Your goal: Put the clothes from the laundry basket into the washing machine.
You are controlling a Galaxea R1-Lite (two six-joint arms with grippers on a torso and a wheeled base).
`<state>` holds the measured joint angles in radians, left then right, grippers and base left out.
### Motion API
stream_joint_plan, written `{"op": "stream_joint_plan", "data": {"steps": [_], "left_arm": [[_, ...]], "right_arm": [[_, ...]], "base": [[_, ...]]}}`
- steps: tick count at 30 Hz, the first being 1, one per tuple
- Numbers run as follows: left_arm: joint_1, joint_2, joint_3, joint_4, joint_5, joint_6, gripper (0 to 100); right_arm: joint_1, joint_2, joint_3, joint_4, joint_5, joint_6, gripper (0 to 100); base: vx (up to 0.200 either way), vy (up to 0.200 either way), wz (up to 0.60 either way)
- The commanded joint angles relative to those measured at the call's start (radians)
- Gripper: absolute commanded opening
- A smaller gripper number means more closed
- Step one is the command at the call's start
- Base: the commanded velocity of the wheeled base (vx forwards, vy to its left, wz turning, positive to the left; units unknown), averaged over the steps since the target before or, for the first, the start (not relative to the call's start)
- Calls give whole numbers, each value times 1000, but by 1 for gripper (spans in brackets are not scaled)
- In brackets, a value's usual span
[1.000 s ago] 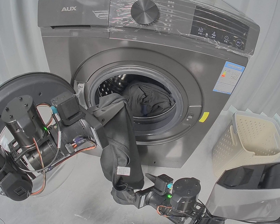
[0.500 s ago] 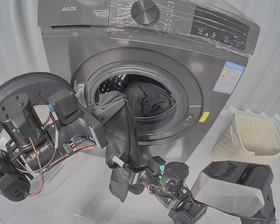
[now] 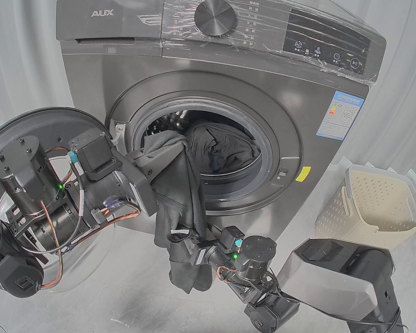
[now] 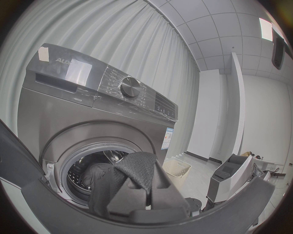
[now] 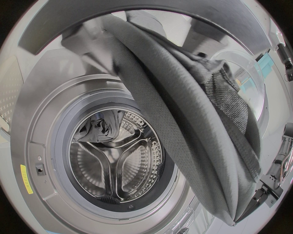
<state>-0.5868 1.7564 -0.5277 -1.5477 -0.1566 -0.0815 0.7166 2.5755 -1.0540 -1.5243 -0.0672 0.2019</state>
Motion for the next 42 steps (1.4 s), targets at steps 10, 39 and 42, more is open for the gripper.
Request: {"op": "stream_joint_plan", "data": {"steps": [10, 39, 42], "left_arm": [[19, 12, 8, 1, 0, -6, 0], [97, 176, 212, 0, -77, 112, 0], [97, 181, 216, 0, -77, 114, 0]], "right_arm": [[-48, -113, 78, -14, 0, 11, 0], [-22, -376, 190, -14, -54, 33, 0], [-16, -376, 190, -14, -54, 34, 0]], "base": [[0, 0, 0], [0, 0, 0], [0, 0, 0]]}}
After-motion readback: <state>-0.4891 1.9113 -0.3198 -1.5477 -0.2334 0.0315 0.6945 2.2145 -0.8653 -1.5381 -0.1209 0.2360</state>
